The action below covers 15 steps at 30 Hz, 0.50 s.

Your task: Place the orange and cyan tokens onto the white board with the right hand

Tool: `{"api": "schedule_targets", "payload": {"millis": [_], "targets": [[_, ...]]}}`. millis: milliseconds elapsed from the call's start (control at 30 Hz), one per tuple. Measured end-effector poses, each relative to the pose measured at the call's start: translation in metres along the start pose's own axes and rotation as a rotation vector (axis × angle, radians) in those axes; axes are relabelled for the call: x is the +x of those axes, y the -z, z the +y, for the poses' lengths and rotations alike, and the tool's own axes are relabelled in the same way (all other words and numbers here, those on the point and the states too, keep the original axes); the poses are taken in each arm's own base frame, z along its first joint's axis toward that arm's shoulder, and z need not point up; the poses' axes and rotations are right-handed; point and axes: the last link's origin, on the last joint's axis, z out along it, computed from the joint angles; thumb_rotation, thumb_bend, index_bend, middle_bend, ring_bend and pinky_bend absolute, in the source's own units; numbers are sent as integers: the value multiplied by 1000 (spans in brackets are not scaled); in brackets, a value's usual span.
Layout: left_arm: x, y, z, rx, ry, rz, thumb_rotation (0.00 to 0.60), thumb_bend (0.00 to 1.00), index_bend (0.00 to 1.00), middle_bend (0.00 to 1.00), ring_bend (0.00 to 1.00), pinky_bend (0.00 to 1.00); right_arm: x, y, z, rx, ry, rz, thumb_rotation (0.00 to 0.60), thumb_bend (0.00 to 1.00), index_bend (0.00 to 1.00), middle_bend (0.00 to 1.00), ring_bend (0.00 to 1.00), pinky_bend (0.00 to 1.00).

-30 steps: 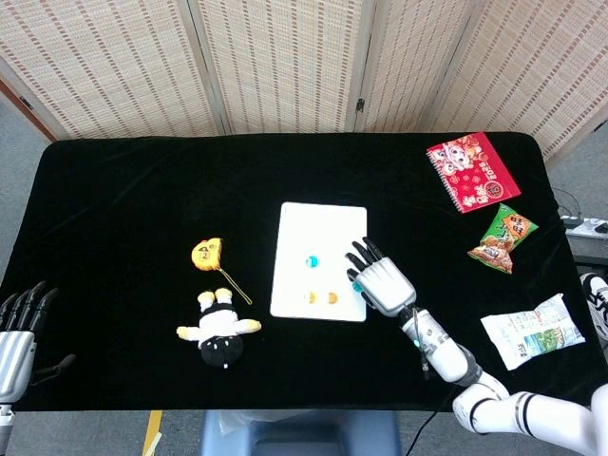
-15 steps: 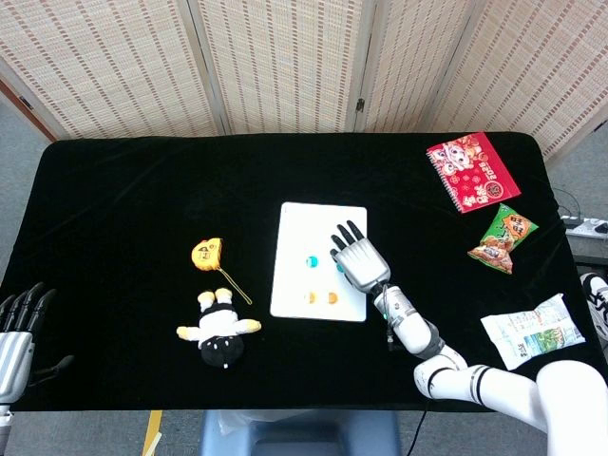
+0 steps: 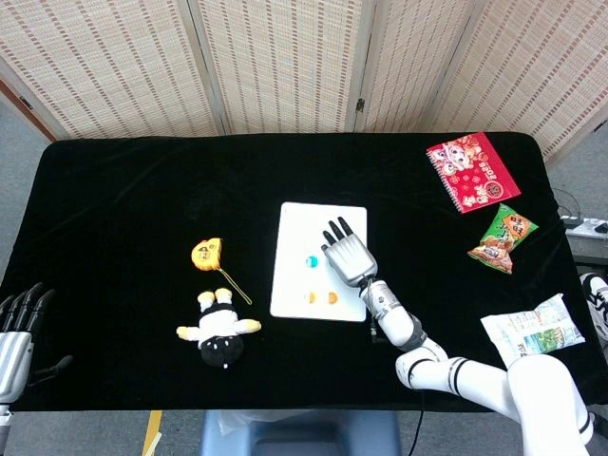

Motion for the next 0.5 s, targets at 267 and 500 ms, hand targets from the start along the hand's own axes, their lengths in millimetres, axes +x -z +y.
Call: {"api": "schedule_targets", "payload": {"millis": [267, 500], "targets": [[-2, 0, -2, 7, 1, -5, 600, 68, 0, 0, 0, 0, -2, -5, -6, 6, 10, -6, 600, 304, 364, 137, 30, 0], [-3, 0, -3, 10, 3, -8, 600, 68, 0, 0, 0, 0, 0, -3, -6, 8, 6, 2, 600, 304, 180, 133, 29, 0]]}}
